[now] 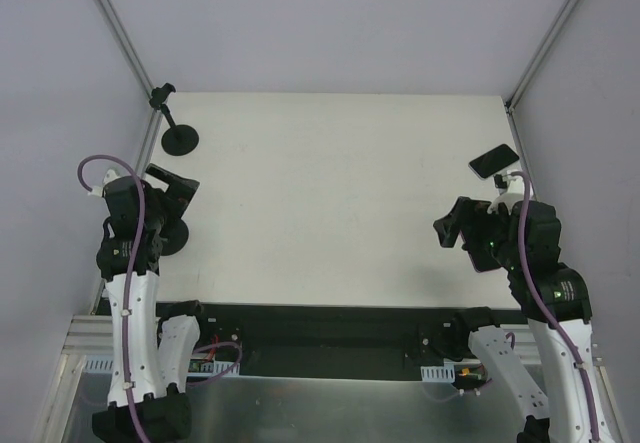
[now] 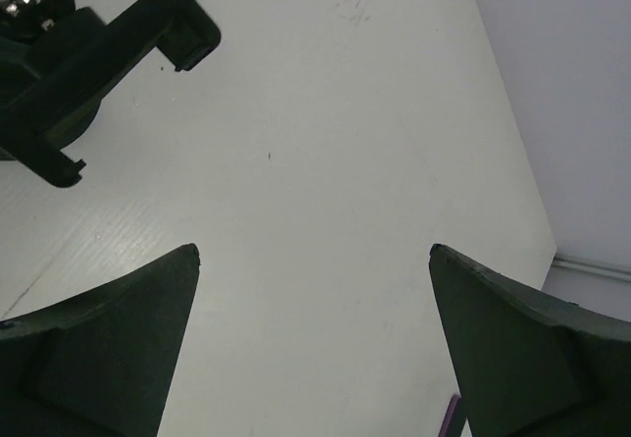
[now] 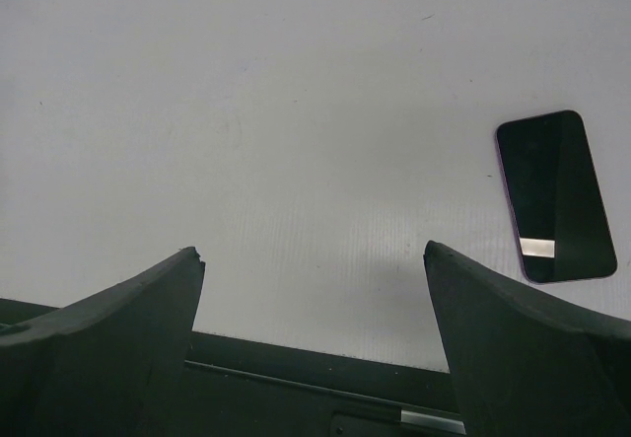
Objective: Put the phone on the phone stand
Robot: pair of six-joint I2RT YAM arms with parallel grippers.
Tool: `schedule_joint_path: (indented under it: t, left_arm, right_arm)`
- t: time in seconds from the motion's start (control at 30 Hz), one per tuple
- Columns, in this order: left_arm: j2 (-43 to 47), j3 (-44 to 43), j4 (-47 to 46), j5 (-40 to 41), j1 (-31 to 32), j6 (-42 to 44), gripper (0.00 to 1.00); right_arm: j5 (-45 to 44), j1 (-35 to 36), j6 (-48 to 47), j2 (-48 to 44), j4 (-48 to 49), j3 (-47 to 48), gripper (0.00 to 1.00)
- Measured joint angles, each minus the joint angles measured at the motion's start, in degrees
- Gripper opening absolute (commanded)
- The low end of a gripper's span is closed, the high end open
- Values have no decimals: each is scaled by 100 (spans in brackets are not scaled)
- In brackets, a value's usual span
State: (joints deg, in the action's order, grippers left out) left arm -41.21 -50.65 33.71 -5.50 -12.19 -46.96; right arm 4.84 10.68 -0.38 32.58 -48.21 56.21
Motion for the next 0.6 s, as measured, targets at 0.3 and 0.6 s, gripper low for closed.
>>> schedule_joint_path:
  t: [0.3,0.6]
  left_arm:
    - [625,717,-13,-350,-835,-575,99]
    - [625,966,0,-317,-1788,-933,99]
  right_arm:
    - [46,0,-22,-2,46,-131,96]
    - [52,0,-31,-2,120,-162,96]
